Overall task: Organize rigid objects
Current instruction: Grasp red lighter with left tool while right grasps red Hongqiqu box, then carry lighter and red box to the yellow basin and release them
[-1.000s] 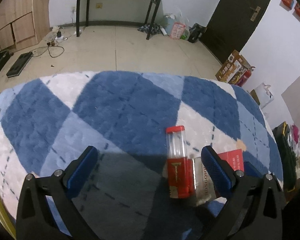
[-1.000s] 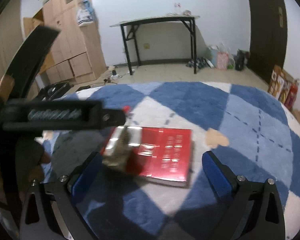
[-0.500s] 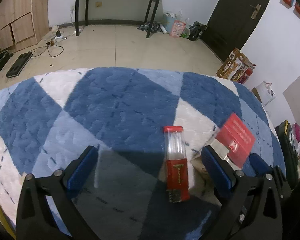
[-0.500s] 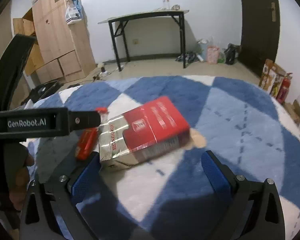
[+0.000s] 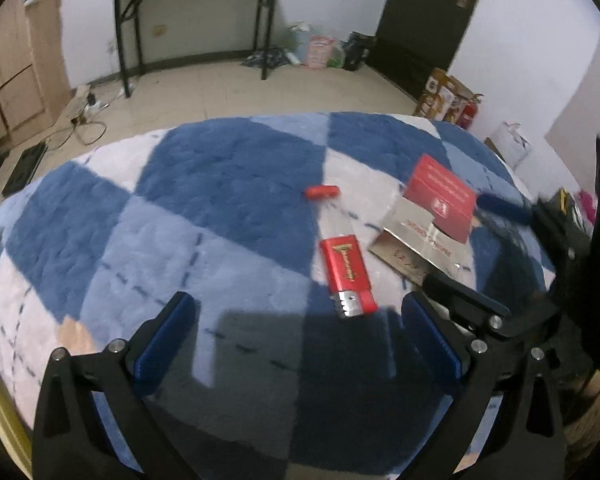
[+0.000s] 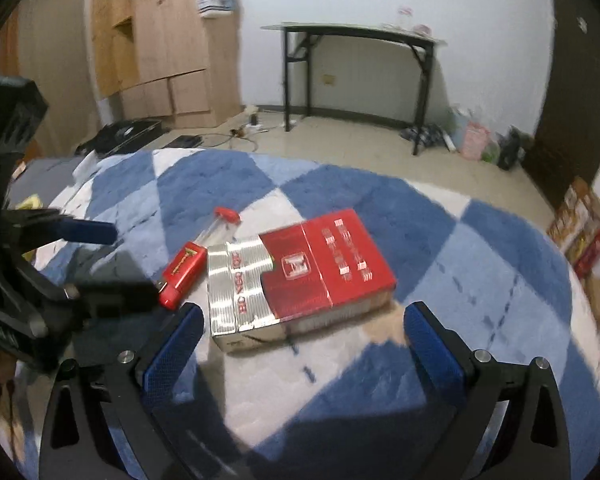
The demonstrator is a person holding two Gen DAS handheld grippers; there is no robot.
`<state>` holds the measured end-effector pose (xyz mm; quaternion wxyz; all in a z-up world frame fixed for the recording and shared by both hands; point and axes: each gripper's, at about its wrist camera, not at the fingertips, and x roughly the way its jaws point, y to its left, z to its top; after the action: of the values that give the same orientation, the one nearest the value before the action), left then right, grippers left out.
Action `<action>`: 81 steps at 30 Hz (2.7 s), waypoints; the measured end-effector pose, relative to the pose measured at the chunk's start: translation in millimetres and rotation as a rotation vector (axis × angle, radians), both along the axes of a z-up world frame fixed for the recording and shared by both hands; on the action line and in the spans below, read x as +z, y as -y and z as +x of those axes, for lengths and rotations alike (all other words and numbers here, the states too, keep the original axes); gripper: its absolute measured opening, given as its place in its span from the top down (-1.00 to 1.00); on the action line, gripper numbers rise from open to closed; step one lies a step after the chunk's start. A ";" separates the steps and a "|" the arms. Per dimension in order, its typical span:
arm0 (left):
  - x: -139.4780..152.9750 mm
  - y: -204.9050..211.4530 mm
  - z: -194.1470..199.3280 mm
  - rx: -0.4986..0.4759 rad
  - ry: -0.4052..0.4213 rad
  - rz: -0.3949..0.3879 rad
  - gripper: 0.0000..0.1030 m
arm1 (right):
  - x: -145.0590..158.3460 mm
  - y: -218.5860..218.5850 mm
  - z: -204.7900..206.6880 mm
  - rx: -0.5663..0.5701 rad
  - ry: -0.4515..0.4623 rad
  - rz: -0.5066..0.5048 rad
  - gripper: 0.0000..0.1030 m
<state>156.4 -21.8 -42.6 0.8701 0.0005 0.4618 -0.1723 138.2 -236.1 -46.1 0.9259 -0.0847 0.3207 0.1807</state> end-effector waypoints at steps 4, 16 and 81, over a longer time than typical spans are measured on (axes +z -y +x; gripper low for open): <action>-6.5 11.4 4.7 -0.029 0.015 0.035 -0.99 | -3.3 -12.5 -1.3 0.138 0.043 -0.133 -0.98; -10.1 11.5 4.4 -0.058 0.036 0.046 -0.99 | -9.7 -3.1 41.4 0.144 -0.052 -0.039 -0.84; 15.3 -319.2 -211.8 0.549 0.048 0.064 0.52 | 50.5 -376.9 -121.1 0.782 0.052 -0.201 -0.75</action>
<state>-55.4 297.4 -27.2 0.8945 -0.0931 0.4289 0.0849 17.2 140.8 4.4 0.7823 -0.2949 0.2569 0.4848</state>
